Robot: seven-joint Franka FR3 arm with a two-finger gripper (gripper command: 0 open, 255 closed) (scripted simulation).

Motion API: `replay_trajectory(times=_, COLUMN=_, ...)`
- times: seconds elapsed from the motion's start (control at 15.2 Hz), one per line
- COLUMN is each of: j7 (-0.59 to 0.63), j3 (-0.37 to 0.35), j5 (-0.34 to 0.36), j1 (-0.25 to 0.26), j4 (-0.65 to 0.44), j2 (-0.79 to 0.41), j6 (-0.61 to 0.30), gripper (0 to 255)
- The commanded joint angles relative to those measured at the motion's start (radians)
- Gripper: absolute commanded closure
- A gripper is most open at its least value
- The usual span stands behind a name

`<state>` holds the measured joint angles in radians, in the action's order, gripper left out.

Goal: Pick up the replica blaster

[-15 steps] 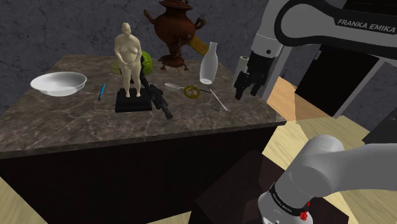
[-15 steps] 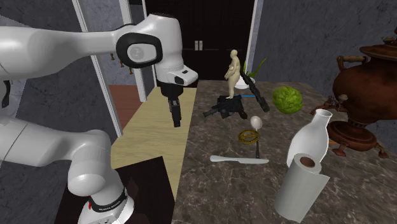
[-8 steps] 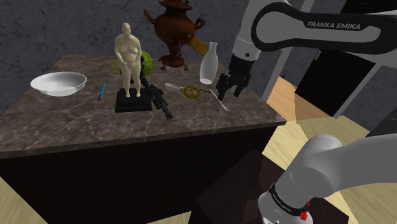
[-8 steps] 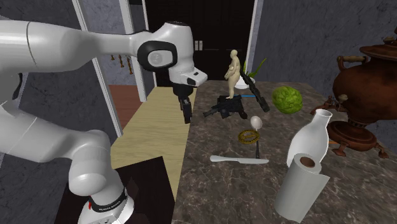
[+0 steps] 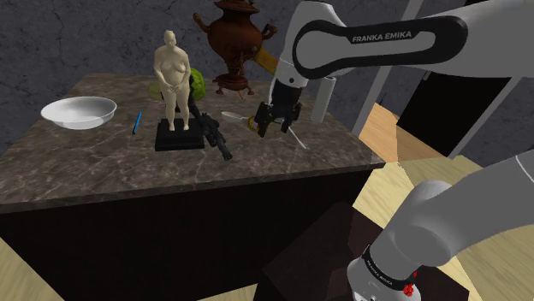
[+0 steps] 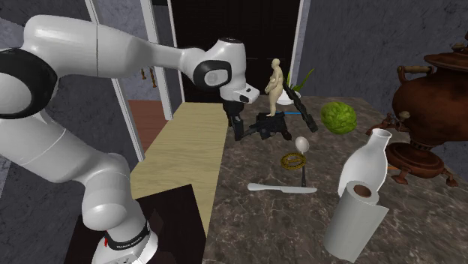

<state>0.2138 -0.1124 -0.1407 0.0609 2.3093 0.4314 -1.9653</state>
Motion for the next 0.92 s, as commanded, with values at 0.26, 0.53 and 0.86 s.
replay_trajectory(times=0.26, j7=0.04, j3=-0.046, j5=-0.016, j1=0.022, j4=-0.123, j2=-0.21, j6=-0.12, gripper=0)
replay_trajectory(times=0.53, j7=0.068, j3=-0.071, j5=-0.01, j1=0.036, j4=-0.231, j2=-0.351, j6=-0.174, gripper=0)
replay_trajectory(times=0.86, j7=0.101, j3=-0.092, j5=0.009, j1=0.055, j4=-0.369, j2=-0.503, j6=-0.212, gripper=0)
